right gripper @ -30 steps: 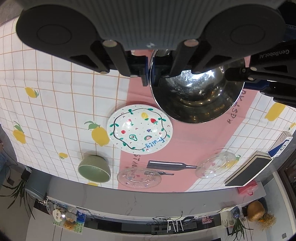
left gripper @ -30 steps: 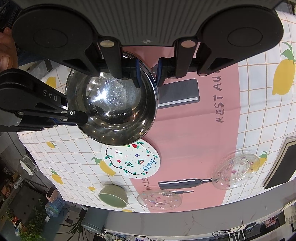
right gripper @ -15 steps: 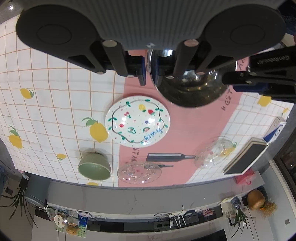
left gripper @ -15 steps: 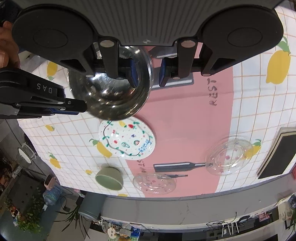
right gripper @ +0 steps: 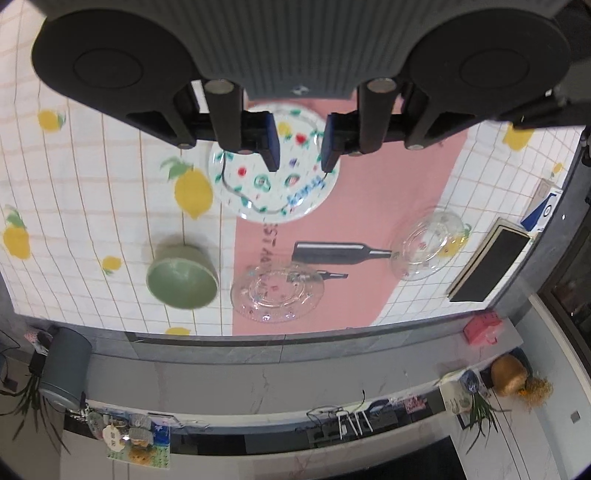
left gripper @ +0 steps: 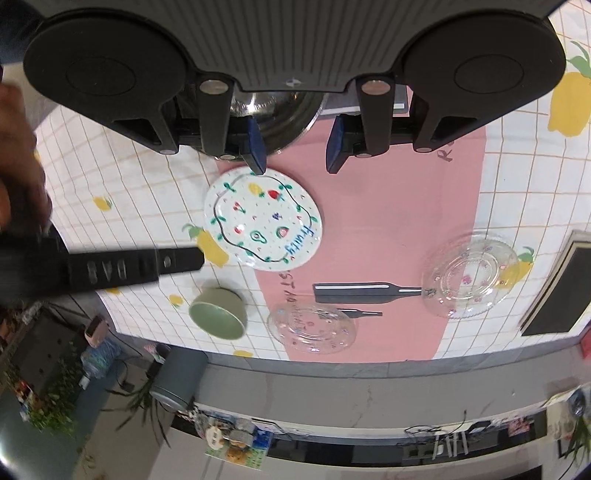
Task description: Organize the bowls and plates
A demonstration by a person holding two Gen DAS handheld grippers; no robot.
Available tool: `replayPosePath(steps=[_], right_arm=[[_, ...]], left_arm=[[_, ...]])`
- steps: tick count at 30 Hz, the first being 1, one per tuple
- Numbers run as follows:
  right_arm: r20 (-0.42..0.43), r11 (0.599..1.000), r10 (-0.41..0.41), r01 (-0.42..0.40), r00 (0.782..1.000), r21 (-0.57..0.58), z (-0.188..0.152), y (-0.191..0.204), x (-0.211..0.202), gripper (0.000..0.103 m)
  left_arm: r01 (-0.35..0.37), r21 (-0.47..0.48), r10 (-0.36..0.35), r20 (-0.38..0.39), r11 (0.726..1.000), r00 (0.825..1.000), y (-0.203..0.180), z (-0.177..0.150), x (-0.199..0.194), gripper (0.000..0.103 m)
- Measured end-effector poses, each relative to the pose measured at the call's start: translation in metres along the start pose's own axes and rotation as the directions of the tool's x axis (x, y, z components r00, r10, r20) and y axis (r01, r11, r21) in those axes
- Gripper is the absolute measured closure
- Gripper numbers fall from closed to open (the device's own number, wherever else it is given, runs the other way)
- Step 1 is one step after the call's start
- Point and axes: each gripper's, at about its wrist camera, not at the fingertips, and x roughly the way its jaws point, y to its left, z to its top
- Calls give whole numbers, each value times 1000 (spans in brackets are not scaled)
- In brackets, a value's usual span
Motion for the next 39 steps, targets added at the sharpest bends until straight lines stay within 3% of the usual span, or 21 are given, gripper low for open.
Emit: replayPosePath(steps=[3, 8, 14, 17, 19, 20, 27, 33, 39], right_arm=[[-21, 999, 37, -36, 999, 13, 22, -8, 15, 75], [-9, 996, 53, -52, 999, 73, 45, -38, 31, 64], [-31, 980, 8, -1, 999, 198, 59, -91, 42, 60], [-24, 975, -42, 46, 999, 217, 61, -114, 38, 40], [-13, 973, -80, 81, 997, 217, 61, -129, 35, 21], [-14, 972, -93, 94, 996, 215, 60, -135, 35, 19], [-43, 951, -167, 172, 985, 255, 55, -178, 48, 21], [-28, 932, -100, 104, 995, 348, 59, -197, 63, 28], [26, 905, -49, 33, 998, 423, 62, -196, 86, 46]], left_arm=[[-1, -22, 1, 11, 1000, 1000, 6, 3, 2, 62], [-29, 18, 28, 13, 999, 1000, 9, 13, 3, 58], [-74, -1, 74, -37, 997, 997, 4, 49, 26, 52], [-90, 25, 91, -30, 996, 995, -15, 72, 39, 37], [-89, 43, 90, -29, 995, 995, -29, 88, 50, 34], [-85, 52, 87, -33, 995, 996, -37, 96, 56, 34], [-67, 108, 74, -63, 992, 995, -85, 134, 104, 34], [-54, 102, 63, -83, 993, 995, -101, 155, 137, 37], [-73, 43, 76, -80, 996, 994, -95, 172, 166, 37]])
